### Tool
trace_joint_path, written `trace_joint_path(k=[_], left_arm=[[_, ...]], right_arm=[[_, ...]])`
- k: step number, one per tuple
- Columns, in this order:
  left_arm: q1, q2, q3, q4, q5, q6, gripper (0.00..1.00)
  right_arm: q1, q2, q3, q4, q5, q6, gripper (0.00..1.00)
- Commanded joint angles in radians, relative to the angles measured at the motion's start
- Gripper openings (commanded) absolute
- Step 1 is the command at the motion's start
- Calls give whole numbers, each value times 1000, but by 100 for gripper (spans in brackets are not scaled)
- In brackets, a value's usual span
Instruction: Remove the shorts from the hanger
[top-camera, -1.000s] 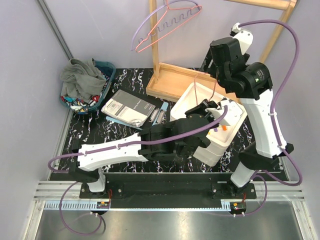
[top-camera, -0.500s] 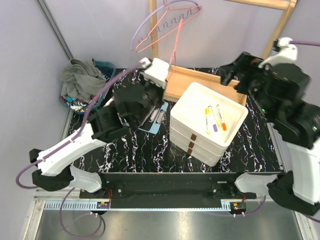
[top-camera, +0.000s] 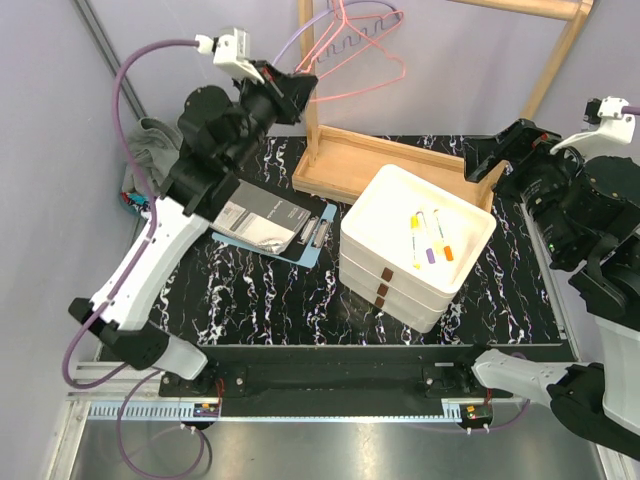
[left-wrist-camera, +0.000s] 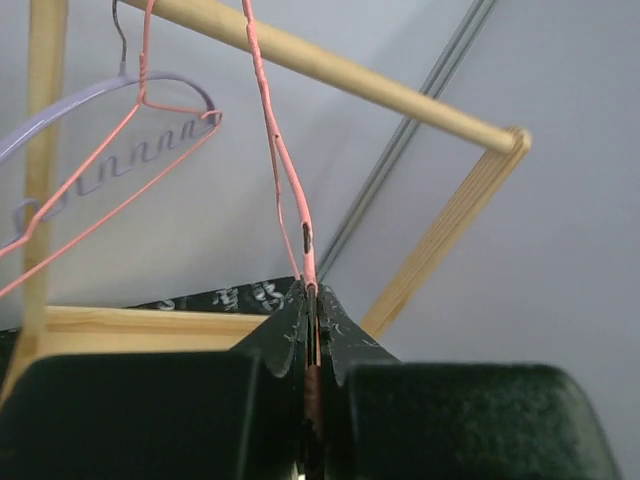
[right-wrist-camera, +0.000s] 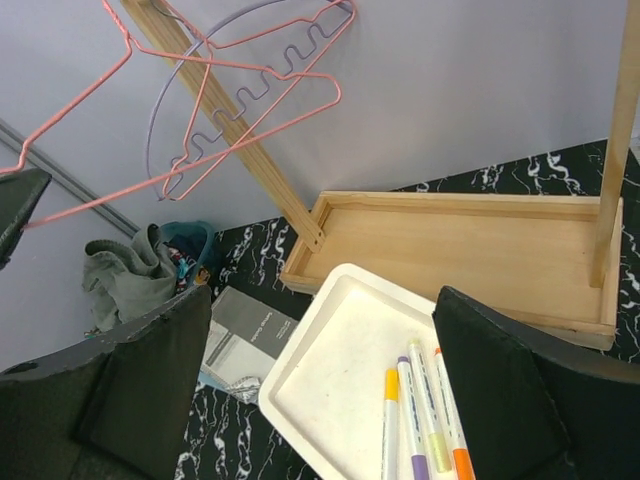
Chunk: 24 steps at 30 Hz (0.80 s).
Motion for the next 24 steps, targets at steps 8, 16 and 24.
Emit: trace_joint_path(k=[8,16,24], left_arm=[[147,250,208,251,302,-386,0],[171,304,208,230,276,-374,0],[199,233,71,195,189,-337,0]], right_arm=[[4,-22,9,57,120,-74,100],[4,-35,9,59,172,-101,100],[3,-19,4,62,146,-110,100]])
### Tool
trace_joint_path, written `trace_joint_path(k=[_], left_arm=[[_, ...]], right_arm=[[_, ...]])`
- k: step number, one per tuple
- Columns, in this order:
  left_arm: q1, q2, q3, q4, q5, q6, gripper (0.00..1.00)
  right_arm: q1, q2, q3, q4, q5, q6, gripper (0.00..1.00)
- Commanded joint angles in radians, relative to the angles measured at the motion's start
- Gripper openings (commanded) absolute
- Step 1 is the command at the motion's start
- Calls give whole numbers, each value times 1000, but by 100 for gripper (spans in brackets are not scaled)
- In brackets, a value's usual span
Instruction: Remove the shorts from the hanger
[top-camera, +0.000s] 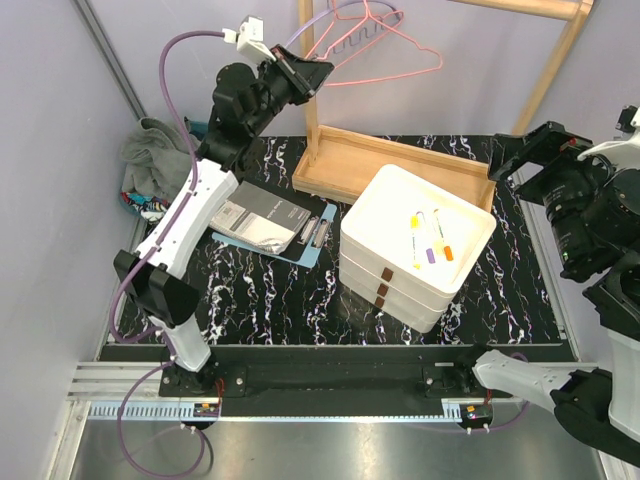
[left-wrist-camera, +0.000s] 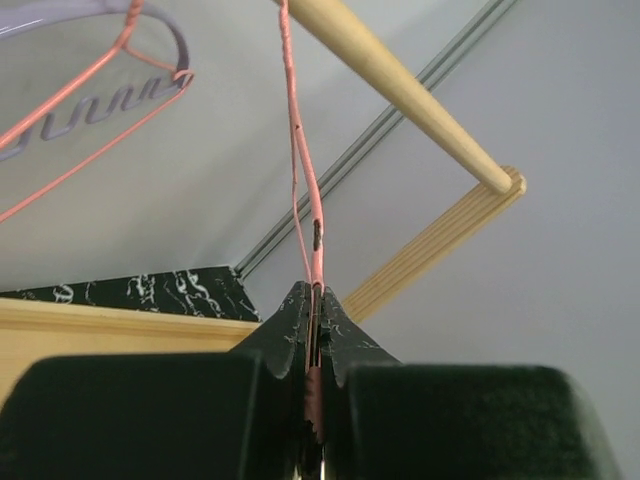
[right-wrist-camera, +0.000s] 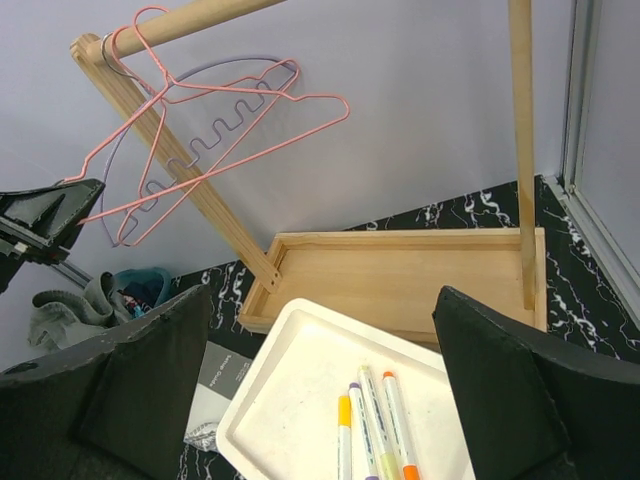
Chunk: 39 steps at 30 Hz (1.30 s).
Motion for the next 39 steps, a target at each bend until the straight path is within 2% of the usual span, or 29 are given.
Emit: trace_joint_path(k=[1,2,7,9,10,11,15,19,26,33,39], left_arm=[[29,-73,-56,-11,-68,17,0],[35,-75,-55,-33,-68,17,0],[67,-88,-55,-96,-27,17,36],[69,-110,-53,-122,-28,49,46],[69,-120,-53,-152,-36,62,65],[70,-128,-52,-166,-41,76,71],[72,-208,-70,-263,-48,154,79],[73,-321,-198,-314,-48,189,91],[66,-580,-428,-368,25,162,99],[-13,-723,-544,-369,88,139,99],[-31,-722,-489,-368,188,177,99]], right_arm=[[3,18,-1,31,0,-20,100],[4,19,-2,33,-11,-16,100],[4,19,-28,30,-53,4,100],[4,24,-35,28,-80,18,100],[3,24,-38,25,-89,24,100],[4,27,-38,23,-109,27,100],[4,45,-44,11,-169,45,100],[3,71,-65,-3,-243,93,100],[4,129,-77,-84,-260,184,100],[3,169,-126,-129,-318,266,100],[4,160,-153,-112,-391,328,100]])
